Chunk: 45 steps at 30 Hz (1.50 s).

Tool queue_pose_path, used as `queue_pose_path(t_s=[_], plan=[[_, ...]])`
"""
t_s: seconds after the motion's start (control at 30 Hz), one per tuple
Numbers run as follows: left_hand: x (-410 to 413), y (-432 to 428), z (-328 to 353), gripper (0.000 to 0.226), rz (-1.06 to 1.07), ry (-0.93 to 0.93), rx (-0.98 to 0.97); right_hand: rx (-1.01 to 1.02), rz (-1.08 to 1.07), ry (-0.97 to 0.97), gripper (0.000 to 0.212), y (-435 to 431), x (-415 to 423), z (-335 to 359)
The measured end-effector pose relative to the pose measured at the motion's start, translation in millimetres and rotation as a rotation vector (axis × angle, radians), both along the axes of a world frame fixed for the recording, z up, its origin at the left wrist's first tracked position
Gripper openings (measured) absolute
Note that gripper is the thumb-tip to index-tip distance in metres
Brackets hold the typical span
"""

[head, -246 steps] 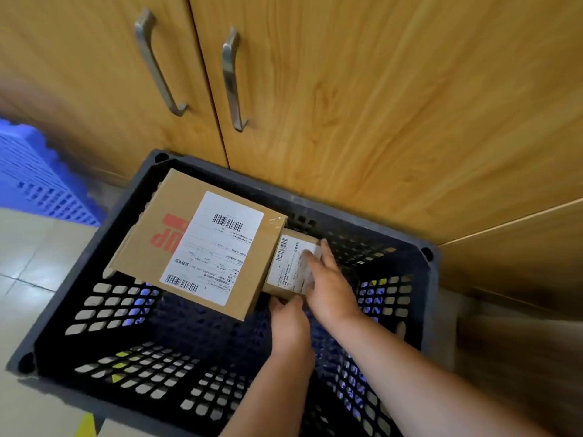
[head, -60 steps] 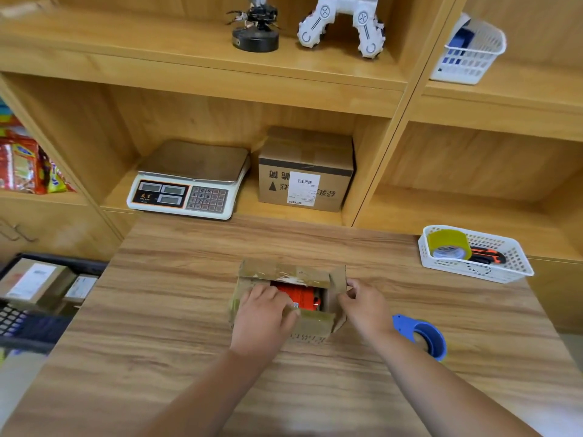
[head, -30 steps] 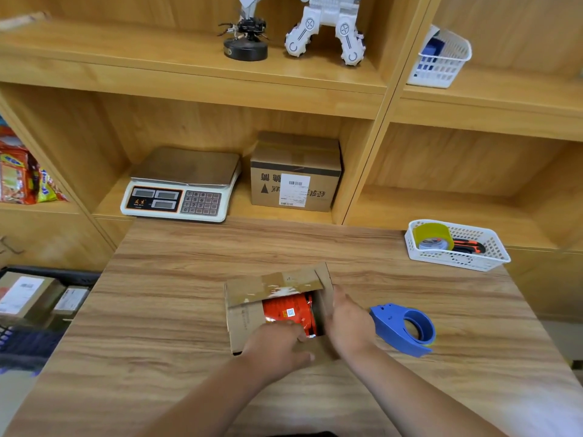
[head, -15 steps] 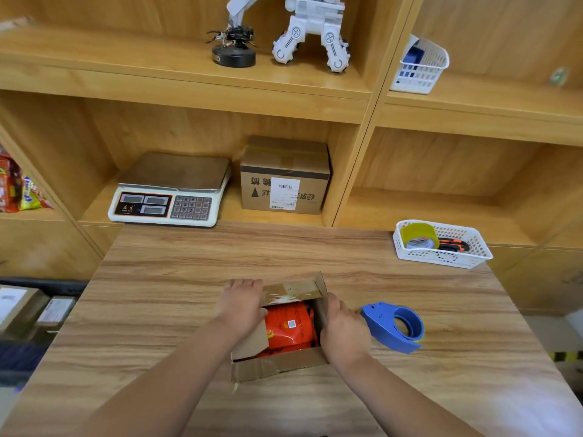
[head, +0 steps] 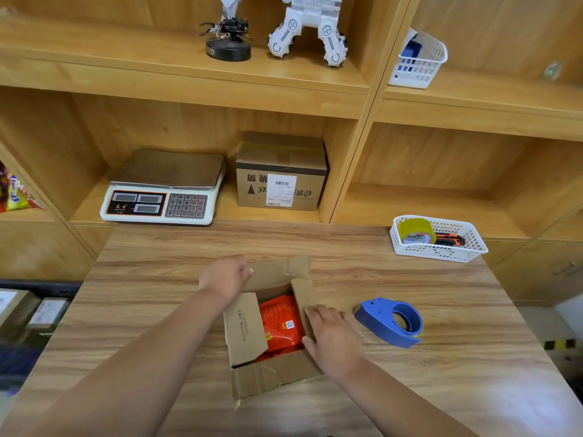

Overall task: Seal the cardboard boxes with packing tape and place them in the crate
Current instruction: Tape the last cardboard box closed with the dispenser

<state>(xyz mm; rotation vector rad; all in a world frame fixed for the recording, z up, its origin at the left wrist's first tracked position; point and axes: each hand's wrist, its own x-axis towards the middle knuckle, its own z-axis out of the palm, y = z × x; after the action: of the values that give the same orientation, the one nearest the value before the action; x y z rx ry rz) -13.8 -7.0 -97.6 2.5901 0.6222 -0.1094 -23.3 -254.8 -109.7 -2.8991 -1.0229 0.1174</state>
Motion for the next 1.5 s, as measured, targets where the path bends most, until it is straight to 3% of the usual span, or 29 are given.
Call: queue_pose_path(t_s=[0.07,0.33,0.47,0.6,0.73,0.9,1.03,1.13,1.27,1.5], plan=[[-1.2,-3.0,-0.6,0.024,-0.038,-0.008,-0.021,-0.082,0.024,0.112,0.057,0.5,1.2,-7.2],[-10.1,-7.0,-5.4,0.020,-0.062,-0.116,-0.100,-0.292,0.049,0.218,0.069,13.8,12.2,10.4],[-14.9,-8.6,-5.8,0.019,-0.078,-0.108,-0.121,-0.323,0.058,0.394,0.081,16.1,21.4,24.1],[-23.8,-10.3,-8.8,0.024,-0.093,-0.049,-0.140,-0.222,0.072,0.495,0.085,6.0,26.5,30.4],[-35.1,-15.0,-19.6,0.031,-0.183,-0.006,-0.138,-0.099,0.060,0.479,0.087,-5.8,28.5,26.3],[-42.2,-19.7,-38.7,0.037,-0.254,0.090,-0.074,0.063,-0.070,0.359,0.069,-10.0,30.1,9.5],[-42.0,-22.8,-38.6,0.051,-0.234,0.149,-0.100,0.164,-0.186,0.268,0.078,-4.7,29.8,-1.4],[-39.8,-23.4,-33.5,0.050,-0.208,0.157,-0.103,0.163,-0.248,0.256,0.093,0.3,29.5,-10.0],[-42.0,-26.7,-27.3,0.015,-0.205,0.116,-0.103,0.074,-0.328,0.298,0.103,1.9,29.1,-21.5],[-41.7,-37.1,-33.5,0.033,-0.185,0.124,0.052,0.046,-0.445,0.397,0.106,-1.4,33.4,-29.7]])
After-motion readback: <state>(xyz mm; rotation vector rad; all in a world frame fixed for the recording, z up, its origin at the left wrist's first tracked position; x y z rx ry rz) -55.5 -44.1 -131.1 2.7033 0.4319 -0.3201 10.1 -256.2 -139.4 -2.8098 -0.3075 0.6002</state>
